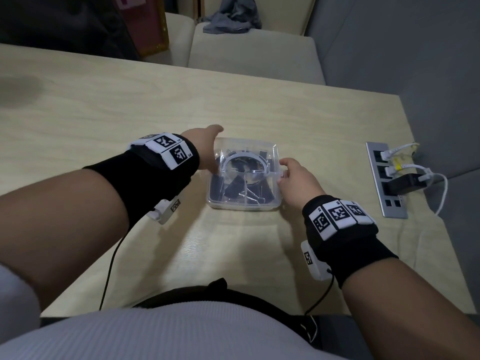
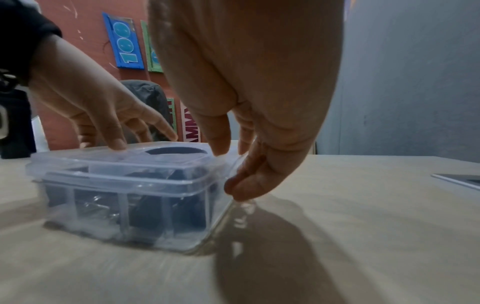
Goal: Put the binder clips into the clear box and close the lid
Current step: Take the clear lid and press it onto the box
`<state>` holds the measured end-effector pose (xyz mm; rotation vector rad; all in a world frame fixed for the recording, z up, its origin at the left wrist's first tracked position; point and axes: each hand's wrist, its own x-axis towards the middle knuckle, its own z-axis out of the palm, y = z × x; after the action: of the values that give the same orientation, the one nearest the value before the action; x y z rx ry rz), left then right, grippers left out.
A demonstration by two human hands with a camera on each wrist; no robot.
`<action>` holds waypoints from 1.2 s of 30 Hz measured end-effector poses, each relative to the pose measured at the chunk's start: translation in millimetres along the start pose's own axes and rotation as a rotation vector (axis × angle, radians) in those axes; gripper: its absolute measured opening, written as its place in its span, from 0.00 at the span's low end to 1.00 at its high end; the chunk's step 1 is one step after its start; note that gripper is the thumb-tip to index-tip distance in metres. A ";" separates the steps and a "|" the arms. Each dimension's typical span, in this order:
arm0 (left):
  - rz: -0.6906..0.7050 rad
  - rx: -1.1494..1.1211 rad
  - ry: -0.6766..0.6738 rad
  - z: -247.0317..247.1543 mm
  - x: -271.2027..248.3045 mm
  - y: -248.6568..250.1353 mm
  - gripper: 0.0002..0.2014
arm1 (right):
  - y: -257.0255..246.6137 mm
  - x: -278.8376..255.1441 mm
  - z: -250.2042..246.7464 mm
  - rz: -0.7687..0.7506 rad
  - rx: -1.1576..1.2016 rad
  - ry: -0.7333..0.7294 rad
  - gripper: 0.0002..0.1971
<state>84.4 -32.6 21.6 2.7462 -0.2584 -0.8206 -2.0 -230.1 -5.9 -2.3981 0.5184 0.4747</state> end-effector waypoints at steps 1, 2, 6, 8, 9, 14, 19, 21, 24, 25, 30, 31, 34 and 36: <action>0.029 0.051 -0.006 0.8 1.6 0.7 0.46 | 0.0 -1.5 1.3 -0.012 -0.004 -0.036 0.25; 0.043 0.093 -0.005 1.2 2.5 0.8 0.44 | -0.6 -2.5 2.7 -0.023 -0.014 -0.071 0.28; 0.046 0.085 0.016 3.3 2.5 -1.7 0.37 | -0.2 -8.1 3.1 -0.026 -0.016 -0.123 0.30; 0.016 0.015 -0.012 4.2 0.6 -3.0 0.36 | 2.5 -9.6 2.6 -0.001 0.049 -0.071 0.29; -0.002 -0.032 -0.026 4.7 0.2 -3.4 0.36 | 3.5 -9.8 2.5 0.015 0.081 -0.032 0.28; -0.144 -0.293 -0.015 8.8 1.7 -6.1 0.31 | 3.2 -10.3 4.2 0.079 0.088 0.082 0.26; -0.185 -0.108 0.019 8.4 0.7 3.1 0.16 | 0.6 -11.2 6.5 0.048 -0.095 0.075 0.23; -0.180 -0.082 0.001 8.3 4.5 2.8 0.14 | -0.6 -8.4 5.0 0.022 -0.188 0.049 0.23; -0.191 -0.093 -0.028 8.3 11.3 0.0 0.12 | -3.2 -3.0 1.8 0.011 -0.308 -0.004 0.24; -0.199 -0.100 -0.030 8.2 13.1 -0.5 0.11 | -4.2 -2.1 1.3 0.010 -0.343 -0.013 0.25; -0.227 -0.004 -0.036 8.0 17.3 3.5 0.10 | -9.7 -1.2 1.9 0.007 -0.465 -0.038 0.25; -0.233 -0.034 -0.027 9.8 20.9 3.6 0.12 | -10.7 -1.3 2.2 0.008 -0.482 -0.038 0.25; -0.270 -0.066 -0.056 15.0 29.4 -7.2 0.16 | -12.6 -1.7 3.0 0.019 -0.514 -0.031 0.25; -0.239 -0.077 -0.096 16.8 33.5 -13.5 0.13 | -13.5 -1.9 3.5 0.026 -0.517 -0.023 0.24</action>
<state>103.8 -31.2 -13.1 2.7023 0.0852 -1.0017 2.0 -217.7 -0.8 -2.8734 0.4570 0.7178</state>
